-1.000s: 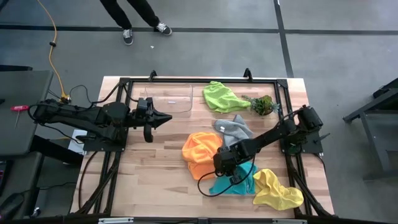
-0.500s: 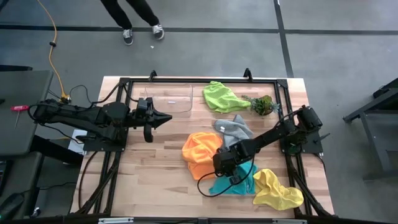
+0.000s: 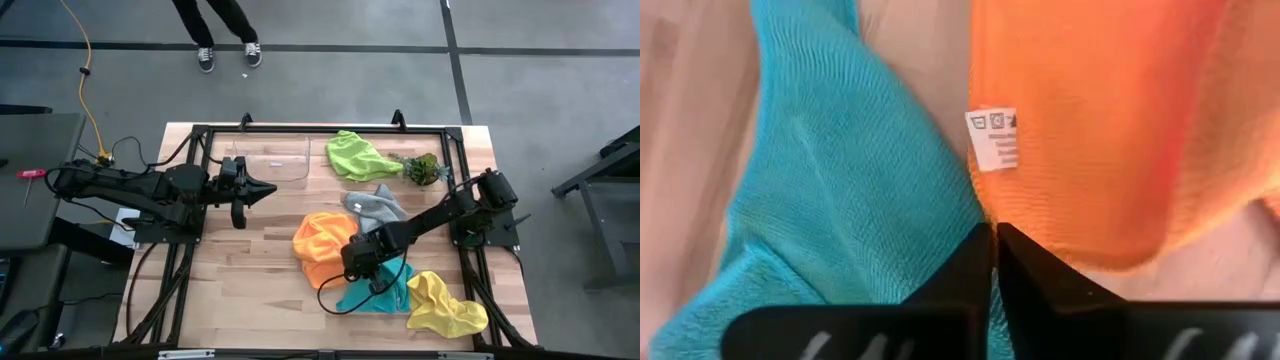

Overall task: Fold microfiber towels
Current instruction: Fold the orange towel

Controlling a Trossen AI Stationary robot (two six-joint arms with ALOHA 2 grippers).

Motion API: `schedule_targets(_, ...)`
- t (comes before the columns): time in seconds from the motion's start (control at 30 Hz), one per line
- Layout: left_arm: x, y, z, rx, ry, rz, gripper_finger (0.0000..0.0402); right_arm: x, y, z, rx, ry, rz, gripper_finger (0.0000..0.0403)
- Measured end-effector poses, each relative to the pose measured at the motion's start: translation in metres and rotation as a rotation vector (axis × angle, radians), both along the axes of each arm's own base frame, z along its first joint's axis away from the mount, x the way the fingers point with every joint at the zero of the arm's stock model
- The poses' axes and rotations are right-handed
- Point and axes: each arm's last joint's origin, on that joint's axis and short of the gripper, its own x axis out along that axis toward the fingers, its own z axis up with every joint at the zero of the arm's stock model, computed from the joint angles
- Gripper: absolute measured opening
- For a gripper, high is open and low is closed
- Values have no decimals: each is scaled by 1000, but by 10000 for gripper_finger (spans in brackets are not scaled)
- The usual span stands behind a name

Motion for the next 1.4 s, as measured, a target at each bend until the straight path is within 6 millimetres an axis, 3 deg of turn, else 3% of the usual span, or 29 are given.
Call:
schedule_targets(0.17, 0, 0, 0, 0, -2, 0, 0, 13, -19, 36, 6, -47, -26, 2)
schedule_targets(0.47, 0, 1, 5, 8, -49, 29, 3, 23, -71, 144, 53, -333, -156, 1)
schedule_targets(0.7, -4, 10, 24, 129, 10, 77, 35, 27, -79, 193, 44, -476, -125, 0)
schedule_targets(0.8, -4, 14, 29, 183, 111, 88, 66, 24, -77, 204, 71, -471, -66, 0)
schedule_targets(0.9, 0, 16, 19, 191, 236, 84, 104, 20, -76, 210, 56, -446, -67, 0)
schedule_targets(1.17, 33, 6, -53, 64, 509, -24, 184, 15, -83, 207, -5, -363, -193, 0)
schedule_targets(1.27, 51, -3, -79, 17, 518, -53, 190, 12, -93, 208, -3, -336, -279, 0)
schedule_targets(1.4, 73, -14, -103, 10, 517, -69, 189, -3, -108, 201, -127, -188, -384, 0)
